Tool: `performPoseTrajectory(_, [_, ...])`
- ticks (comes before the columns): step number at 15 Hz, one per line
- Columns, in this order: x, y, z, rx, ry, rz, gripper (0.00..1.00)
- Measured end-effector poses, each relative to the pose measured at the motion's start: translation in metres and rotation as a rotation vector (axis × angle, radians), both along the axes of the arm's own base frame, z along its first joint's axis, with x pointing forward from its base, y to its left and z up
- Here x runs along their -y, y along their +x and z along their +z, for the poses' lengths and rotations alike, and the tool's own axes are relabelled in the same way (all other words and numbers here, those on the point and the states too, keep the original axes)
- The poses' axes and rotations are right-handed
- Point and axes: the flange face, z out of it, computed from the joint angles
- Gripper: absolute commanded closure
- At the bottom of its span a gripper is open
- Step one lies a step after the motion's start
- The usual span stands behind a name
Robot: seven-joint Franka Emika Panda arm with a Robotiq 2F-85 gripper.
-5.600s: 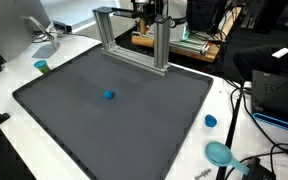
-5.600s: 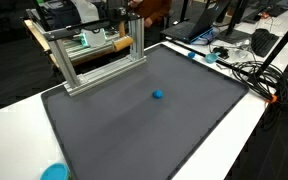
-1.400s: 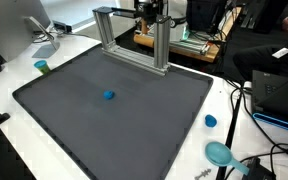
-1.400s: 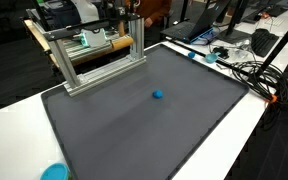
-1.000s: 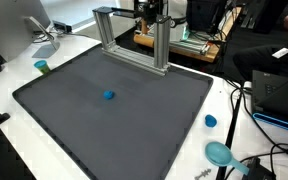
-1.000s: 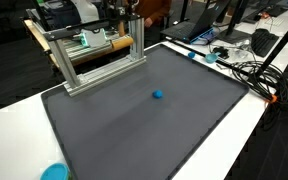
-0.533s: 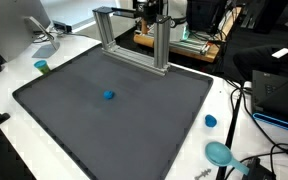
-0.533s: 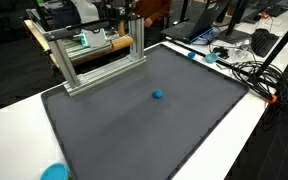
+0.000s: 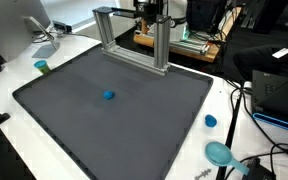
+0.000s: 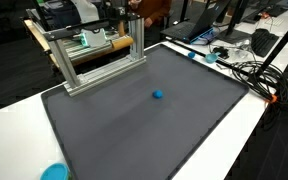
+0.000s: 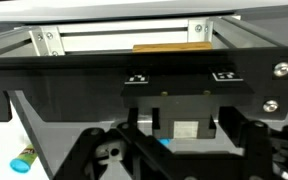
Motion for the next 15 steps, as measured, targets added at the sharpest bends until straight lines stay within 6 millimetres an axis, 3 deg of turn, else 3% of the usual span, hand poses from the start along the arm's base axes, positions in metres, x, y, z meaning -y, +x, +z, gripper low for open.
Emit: performPoseTrajectory(15, [-0.0085, -0.0006, -0.0029, -0.01, -0.017, 0.033, 0.23])
